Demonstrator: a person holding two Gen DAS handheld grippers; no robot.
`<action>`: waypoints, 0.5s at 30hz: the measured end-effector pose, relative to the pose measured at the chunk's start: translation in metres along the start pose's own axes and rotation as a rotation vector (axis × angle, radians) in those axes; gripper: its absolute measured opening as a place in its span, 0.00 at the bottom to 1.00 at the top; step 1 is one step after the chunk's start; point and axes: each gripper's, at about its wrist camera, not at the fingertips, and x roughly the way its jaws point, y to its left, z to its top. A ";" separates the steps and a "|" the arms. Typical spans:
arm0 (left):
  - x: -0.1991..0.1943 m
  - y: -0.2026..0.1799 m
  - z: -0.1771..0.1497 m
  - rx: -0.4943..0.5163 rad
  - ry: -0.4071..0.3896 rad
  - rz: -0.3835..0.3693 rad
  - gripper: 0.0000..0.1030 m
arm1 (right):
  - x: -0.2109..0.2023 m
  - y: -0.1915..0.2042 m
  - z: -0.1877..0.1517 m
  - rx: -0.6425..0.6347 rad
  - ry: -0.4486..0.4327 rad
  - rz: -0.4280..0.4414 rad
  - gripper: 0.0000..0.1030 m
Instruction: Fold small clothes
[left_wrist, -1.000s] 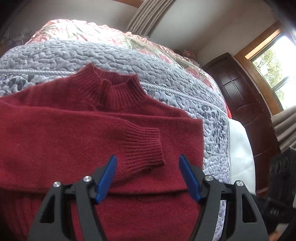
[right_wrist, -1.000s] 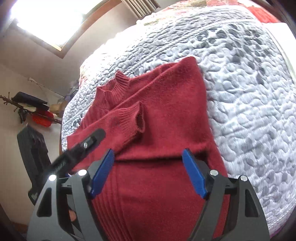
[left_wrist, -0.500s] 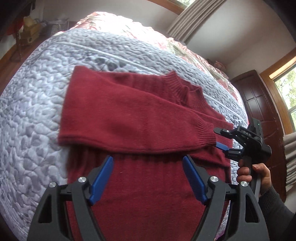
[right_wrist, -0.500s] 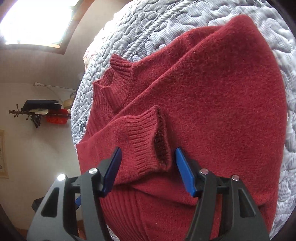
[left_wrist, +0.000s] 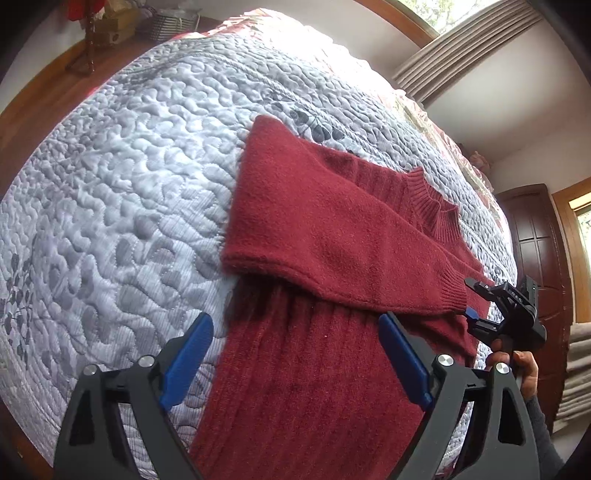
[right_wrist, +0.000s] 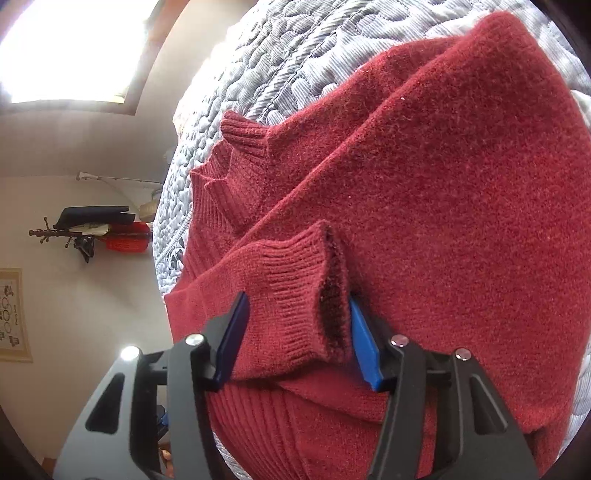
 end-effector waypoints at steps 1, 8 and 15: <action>-0.001 0.002 0.000 -0.001 0.000 0.006 0.88 | 0.000 -0.002 0.001 0.003 0.003 0.003 0.40; -0.004 0.017 0.001 -0.054 -0.003 0.018 0.89 | -0.007 -0.002 0.001 -0.017 -0.013 -0.009 0.06; -0.007 0.014 -0.001 -0.054 -0.004 0.019 0.89 | -0.029 0.014 -0.001 -0.082 -0.051 -0.018 0.06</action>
